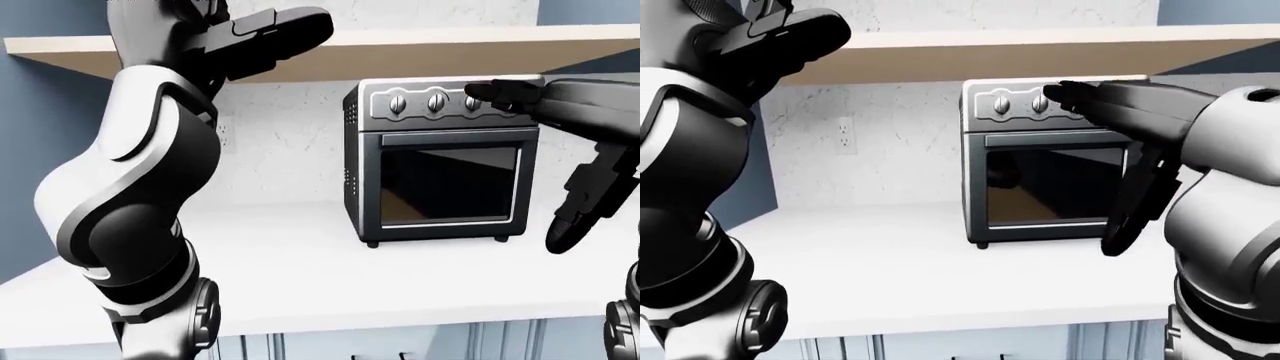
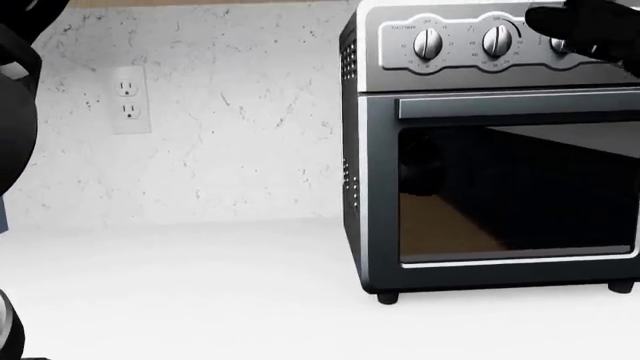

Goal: Open the toaster oven door.

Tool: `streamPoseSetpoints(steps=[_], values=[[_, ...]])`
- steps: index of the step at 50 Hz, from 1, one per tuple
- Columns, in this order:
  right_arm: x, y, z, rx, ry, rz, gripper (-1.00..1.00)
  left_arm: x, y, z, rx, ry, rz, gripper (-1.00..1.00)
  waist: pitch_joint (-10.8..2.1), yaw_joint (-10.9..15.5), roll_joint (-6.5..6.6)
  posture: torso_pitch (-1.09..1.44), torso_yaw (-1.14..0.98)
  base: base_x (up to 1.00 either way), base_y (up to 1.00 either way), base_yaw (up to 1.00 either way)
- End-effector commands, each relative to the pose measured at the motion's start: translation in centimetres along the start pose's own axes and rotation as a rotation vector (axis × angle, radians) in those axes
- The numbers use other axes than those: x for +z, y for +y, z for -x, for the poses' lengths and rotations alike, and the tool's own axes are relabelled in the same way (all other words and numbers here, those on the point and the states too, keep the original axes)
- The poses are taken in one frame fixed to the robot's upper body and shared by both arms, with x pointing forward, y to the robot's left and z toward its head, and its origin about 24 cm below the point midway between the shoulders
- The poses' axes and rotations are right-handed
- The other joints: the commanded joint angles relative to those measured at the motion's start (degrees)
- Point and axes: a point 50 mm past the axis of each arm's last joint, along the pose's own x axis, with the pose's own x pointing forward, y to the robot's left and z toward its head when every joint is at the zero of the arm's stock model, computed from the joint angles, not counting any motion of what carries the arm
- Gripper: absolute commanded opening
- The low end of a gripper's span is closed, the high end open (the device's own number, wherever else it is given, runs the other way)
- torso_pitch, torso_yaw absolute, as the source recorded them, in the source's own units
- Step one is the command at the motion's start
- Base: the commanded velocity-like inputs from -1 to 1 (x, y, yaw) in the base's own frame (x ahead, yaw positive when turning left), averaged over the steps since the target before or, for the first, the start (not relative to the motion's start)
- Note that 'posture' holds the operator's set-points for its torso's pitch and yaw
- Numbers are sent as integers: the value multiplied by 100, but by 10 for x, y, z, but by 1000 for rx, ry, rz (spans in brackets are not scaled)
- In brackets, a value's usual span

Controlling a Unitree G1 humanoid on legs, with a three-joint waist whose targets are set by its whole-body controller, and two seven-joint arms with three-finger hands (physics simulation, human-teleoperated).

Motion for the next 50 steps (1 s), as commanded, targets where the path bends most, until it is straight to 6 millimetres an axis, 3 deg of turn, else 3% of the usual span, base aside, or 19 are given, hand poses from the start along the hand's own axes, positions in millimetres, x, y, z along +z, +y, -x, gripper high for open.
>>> streamPoseSetpoints(steps=[1, 25, 36, 50], values=[[0, -4, 4, -23, 1, -2, 100, 8, -1, -1, 0, -32, 8, 100, 73, -8, -36, -101, 0, 0, 0, 0], [-11, 14, -7, 29, 40, 4, 100, 8, -2, 0, -7, -33, 7, 100, 62, -48, -65, -101, 0, 0, 0, 0], [-25, 13, -12, 8, 108, -2, 100, 6, -6, 2, -19, -28, 3, 100, 56, -54, -65, -101, 0, 0, 0, 0], [-22, 12, -15, -4, 137, 38, 100, 6, -6, 2, -20, -28, 5, 100, 53, -69, -60, -101, 0, 0, 0, 0]])
